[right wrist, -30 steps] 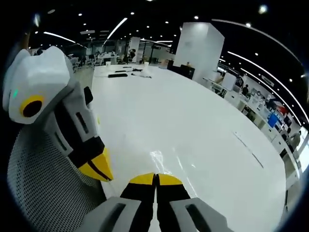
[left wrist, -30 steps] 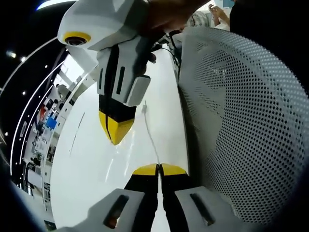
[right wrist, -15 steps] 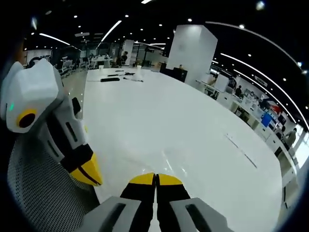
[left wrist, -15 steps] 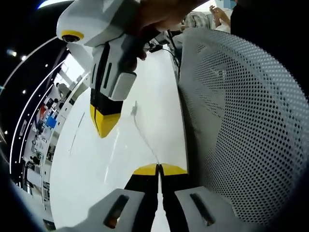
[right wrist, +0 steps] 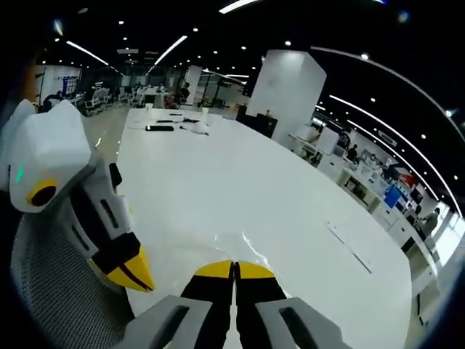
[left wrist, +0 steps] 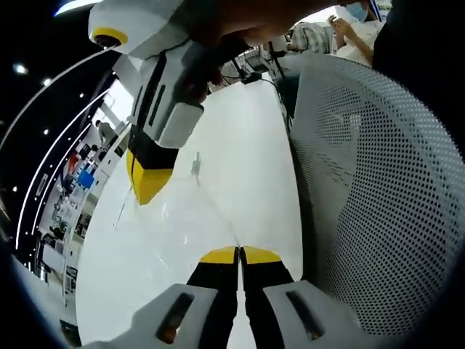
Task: Open the resealable bag by pulling the two sides of the seal apart until the entire bag opening is separated and visibly accessible.
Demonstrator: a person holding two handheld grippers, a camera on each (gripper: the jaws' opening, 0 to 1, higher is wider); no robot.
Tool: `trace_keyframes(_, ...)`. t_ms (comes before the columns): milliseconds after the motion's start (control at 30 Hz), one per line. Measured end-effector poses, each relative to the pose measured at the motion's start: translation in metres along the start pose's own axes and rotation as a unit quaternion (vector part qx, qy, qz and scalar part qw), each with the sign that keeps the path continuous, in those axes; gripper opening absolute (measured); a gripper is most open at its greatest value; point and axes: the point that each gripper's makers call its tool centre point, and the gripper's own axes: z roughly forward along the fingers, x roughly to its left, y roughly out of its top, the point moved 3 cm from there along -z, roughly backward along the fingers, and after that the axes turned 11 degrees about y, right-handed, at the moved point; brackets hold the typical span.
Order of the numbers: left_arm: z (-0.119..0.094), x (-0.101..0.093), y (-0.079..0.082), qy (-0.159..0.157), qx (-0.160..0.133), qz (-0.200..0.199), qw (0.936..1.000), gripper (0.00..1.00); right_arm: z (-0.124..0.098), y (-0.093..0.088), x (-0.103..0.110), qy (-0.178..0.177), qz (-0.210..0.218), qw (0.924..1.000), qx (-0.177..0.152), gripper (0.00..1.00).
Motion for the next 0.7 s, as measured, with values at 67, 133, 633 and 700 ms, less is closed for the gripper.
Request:
trace_keyframes(67,-0.001,-0.004,0.0,-0.015,0.001,-0.018,0.9997,0.0,0.003,-0.007,0.005,0.007,-0.001,0.9999,0.01,0.0)
trace_keyframes(133,-0.003,-0.005,0.0,-0.019,-0.001,-0.037,0.9991,0.0,0.007,-0.016,0.012,0.019,0.001,0.9996,0.023,0.0)
trace_keyframes(633,-0.008,-0.017,-0.009,-0.029,0.016,-0.111,0.9932,0.06,0.024,-0.056,0.052,0.061,-0.096,0.9893,0.091,0.0)
trace_keyframes(700,-0.011,-0.013,-0.01,-0.023,0.012,-0.132,0.9909,0.08,0.023,-0.058,0.052,0.064,-0.105,0.988,0.093,0.0)
